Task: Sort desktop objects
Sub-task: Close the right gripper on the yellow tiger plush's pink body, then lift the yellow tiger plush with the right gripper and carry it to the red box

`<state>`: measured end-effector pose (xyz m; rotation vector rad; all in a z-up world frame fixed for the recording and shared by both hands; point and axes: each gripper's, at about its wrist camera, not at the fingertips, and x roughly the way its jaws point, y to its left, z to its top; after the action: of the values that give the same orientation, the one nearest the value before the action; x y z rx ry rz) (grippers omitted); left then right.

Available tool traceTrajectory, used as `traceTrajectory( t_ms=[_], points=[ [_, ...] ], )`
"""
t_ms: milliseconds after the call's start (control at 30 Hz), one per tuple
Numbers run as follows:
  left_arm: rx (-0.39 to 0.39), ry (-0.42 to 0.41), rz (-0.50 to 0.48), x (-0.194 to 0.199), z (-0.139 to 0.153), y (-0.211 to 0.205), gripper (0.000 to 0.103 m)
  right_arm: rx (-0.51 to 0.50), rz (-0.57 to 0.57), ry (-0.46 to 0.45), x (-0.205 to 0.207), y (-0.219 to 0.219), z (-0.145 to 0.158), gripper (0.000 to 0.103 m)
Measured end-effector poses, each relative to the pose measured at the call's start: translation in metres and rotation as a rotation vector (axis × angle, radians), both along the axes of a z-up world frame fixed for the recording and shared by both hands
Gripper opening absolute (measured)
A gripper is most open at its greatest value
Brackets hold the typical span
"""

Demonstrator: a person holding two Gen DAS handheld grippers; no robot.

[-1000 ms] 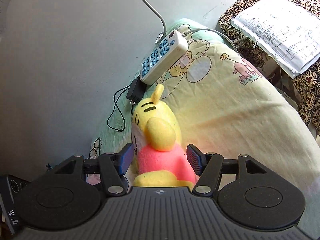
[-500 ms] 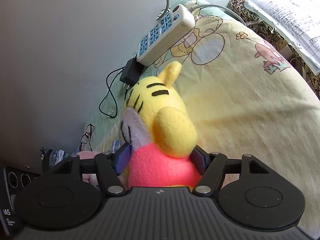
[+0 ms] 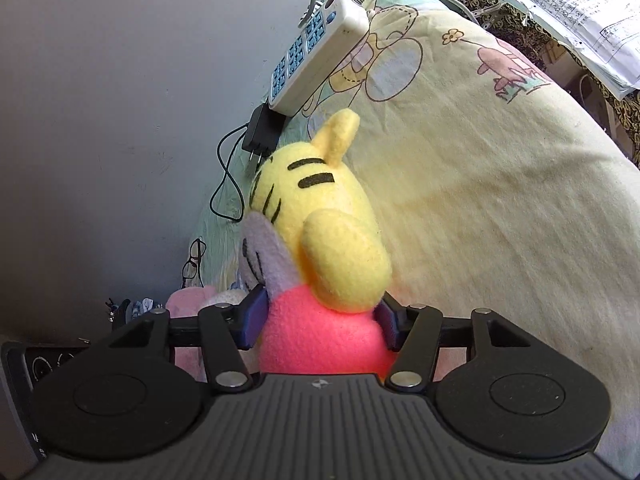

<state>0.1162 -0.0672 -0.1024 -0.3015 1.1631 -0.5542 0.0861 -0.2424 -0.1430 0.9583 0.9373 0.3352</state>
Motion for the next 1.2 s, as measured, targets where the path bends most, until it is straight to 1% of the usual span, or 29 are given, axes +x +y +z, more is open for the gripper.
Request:
traceTrajectory(
  t_ms=[133,267,467,633,833,1067,1200],
  points=[
    [0.016,-0.021,-0.062,-0.028,0.008,-0.003,0.098,-0.009,0.020,-0.004,-0.027,0.000,0.011,0.058],
    [0.049,-0.064,-0.126,-0.064,0.019,-0.003,0.098,-0.014,0.042,-0.013,-0.056,0.005,0.019,0.058],
    [0.073,-0.088,-0.177,-0.110,0.024,0.013,0.098,-0.034,0.081,-0.029,-0.094,0.026,0.029,0.058],
    [0.086,-0.115,-0.222,-0.143,0.031,0.030,0.098,-0.018,0.088,-0.026,-0.119,0.044,0.031,0.058],
    [0.081,-0.169,-0.275,-0.182,0.044,0.069,0.098,-0.028,0.075,-0.055,-0.148,0.082,0.043,0.058],
    [0.076,-0.267,-0.353,-0.226,0.073,0.137,0.098,-0.022,0.028,-0.133,-0.185,0.143,0.067,0.058],
    [0.058,-0.300,-0.380,-0.247,0.083,0.178,0.098,-0.041,0.018,-0.167,-0.206,0.181,0.081,0.058]
  ],
)
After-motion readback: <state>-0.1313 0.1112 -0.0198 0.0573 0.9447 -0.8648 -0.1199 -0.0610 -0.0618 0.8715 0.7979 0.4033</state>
